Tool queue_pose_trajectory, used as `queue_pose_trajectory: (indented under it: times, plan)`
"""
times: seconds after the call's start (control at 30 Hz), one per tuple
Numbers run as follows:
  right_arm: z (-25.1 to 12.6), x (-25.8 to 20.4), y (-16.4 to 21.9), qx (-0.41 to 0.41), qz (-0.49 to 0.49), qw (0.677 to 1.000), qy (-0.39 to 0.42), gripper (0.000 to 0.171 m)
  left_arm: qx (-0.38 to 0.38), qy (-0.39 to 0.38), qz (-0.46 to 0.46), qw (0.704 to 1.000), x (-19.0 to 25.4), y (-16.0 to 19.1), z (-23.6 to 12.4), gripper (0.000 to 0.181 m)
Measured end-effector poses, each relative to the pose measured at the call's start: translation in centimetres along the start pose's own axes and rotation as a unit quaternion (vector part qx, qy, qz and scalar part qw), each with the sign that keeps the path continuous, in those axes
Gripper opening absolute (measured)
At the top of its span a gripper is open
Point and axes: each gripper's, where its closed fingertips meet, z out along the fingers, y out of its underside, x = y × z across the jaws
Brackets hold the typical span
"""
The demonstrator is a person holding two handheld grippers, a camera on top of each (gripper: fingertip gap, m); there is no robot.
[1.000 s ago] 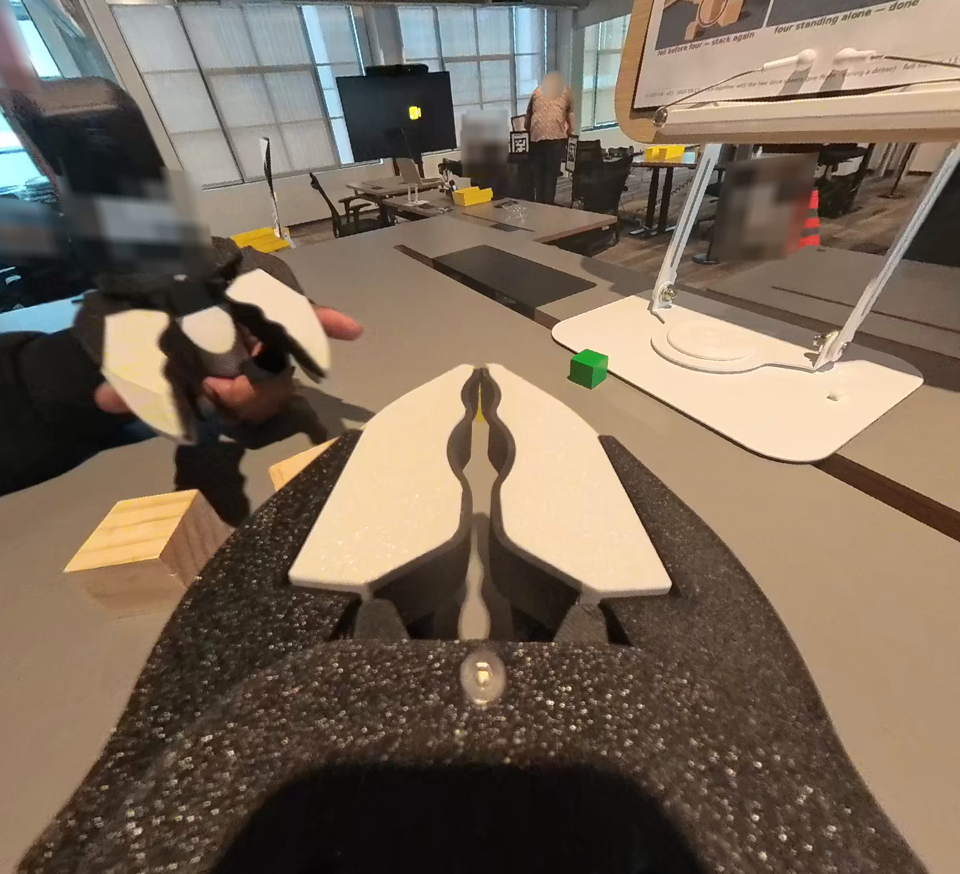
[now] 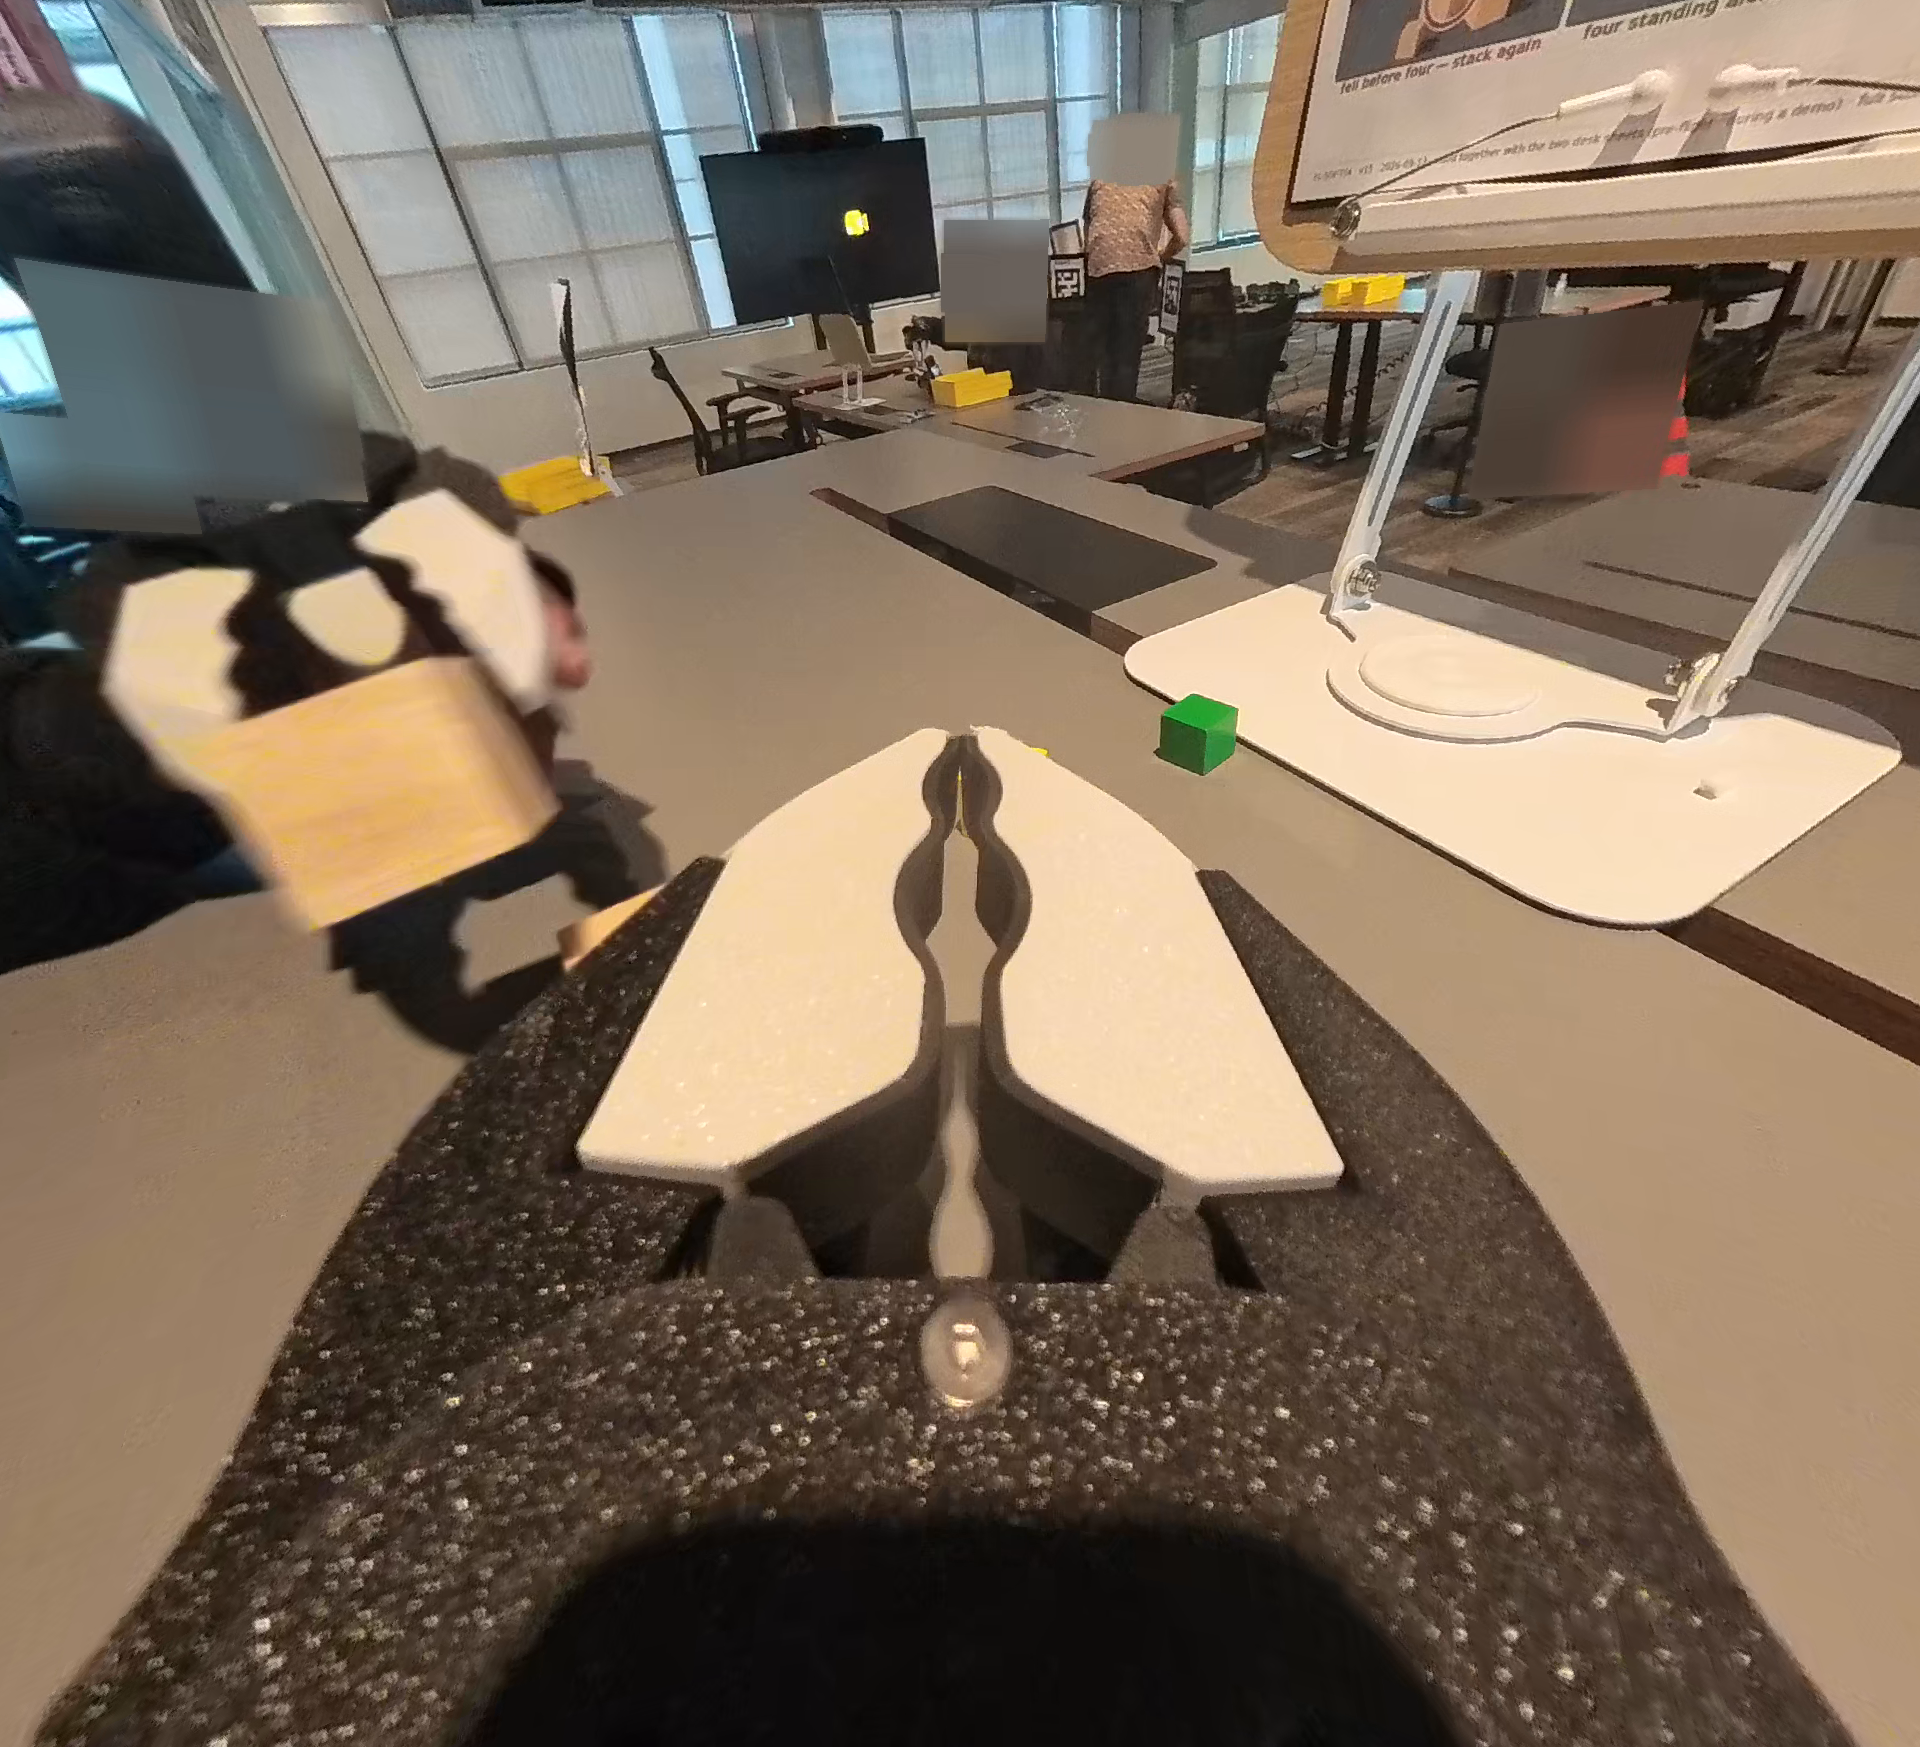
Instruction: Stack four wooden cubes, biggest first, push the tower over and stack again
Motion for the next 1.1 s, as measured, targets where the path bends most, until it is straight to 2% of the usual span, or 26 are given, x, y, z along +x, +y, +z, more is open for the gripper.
queue_pose_trajectory:
  times: [0.07,0.1,0.37,0.7,1.1]
  plan:
    - [0.1,0.0,-0.1,0.002,0.002,1.000,-0.005,0.000,-0.042,-0.087,-0.005,0.995,-2.8,0.3,0.4,0.045]
    - [0.1,0.0,-0.1,0.002,0.004,1.000,-0.006,0.000,-0.057,-0.105,0.003,0.993,-3.4,0.4,0.7,0.045]
    - [0.6,0.2,-0.1,0.002,0.015,1.000,-0.011,0.000,-0.163,-0.051,-0.002,0.985,-4.1,1.6,3.4,0.045]
    - [0.8,0.3,-0.1,0.001,0.019,1.000,-0.015,0.000,-0.177,-0.052,-0.015,0.983,-3.5,1.1,3.4,0.045]
    - [1.1,0.4,0.0,-0.001,0.024,1.000,-0.019,0.000,-0.207,-0.048,-0.021,0.977,-3.0,2.3,4.0,0.045]
